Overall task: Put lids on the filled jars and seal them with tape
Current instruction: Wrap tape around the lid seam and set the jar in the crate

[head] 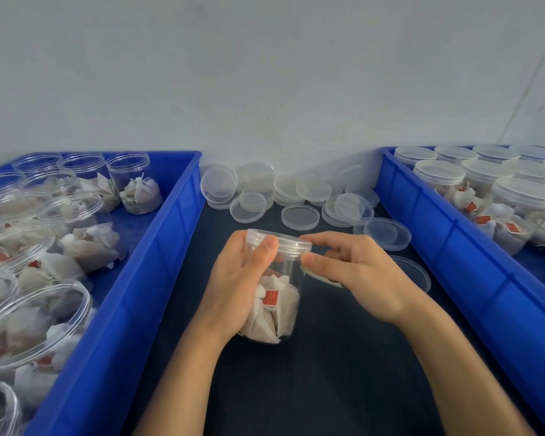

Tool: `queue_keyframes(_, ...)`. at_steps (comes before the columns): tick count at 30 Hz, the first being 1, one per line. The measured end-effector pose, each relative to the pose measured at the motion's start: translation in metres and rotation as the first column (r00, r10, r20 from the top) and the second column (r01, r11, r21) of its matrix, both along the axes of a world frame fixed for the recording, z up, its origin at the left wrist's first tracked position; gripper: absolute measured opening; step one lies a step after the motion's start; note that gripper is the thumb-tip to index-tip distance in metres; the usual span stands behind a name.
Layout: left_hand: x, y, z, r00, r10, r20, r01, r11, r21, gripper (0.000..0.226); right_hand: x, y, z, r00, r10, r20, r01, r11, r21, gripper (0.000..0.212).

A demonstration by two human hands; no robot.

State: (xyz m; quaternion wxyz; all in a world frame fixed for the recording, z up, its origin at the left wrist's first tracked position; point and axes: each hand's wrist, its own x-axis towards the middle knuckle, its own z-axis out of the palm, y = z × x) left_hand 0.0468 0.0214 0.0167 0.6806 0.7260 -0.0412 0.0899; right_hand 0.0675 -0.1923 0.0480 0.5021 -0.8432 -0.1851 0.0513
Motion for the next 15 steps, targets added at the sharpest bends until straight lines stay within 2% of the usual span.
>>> queue_keyframes(6, -0.001, -0.003, -0.003, 0.998, -0.055, -0.01, 0.054, 0.998, -0.031, 0.072, -0.007, 0.001, 0.004, 0.997, 0.073, 0.004, -0.073, 0.997, -0.008, 0.022)
queue_keyframes(10, -0.002, -0.007, -0.002, 0.996, 0.057, 0.068, -0.067, 0.986, 0.152, 0.056, -0.008, 0.001, 0.007, 0.997, 0.061, 0.055, -0.059, 0.998, -0.034, 0.027)
queue_keyframes(12, -0.003, -0.008, -0.004, 0.984, 0.129, 0.121, -0.148, 0.976, 0.158, 0.048, -0.009, 0.005, 0.006, 0.996, 0.03, 0.088, -0.025, 0.998, -0.066, 0.029)
queue_keyframes(15, -0.004, -0.012, -0.003, 0.988, 0.078, 0.134, -0.099, 0.982, 0.159, 0.058, -0.011, 0.01, 0.004, 0.986, -0.01, 0.167, 0.034, 0.99, -0.137, 0.034)
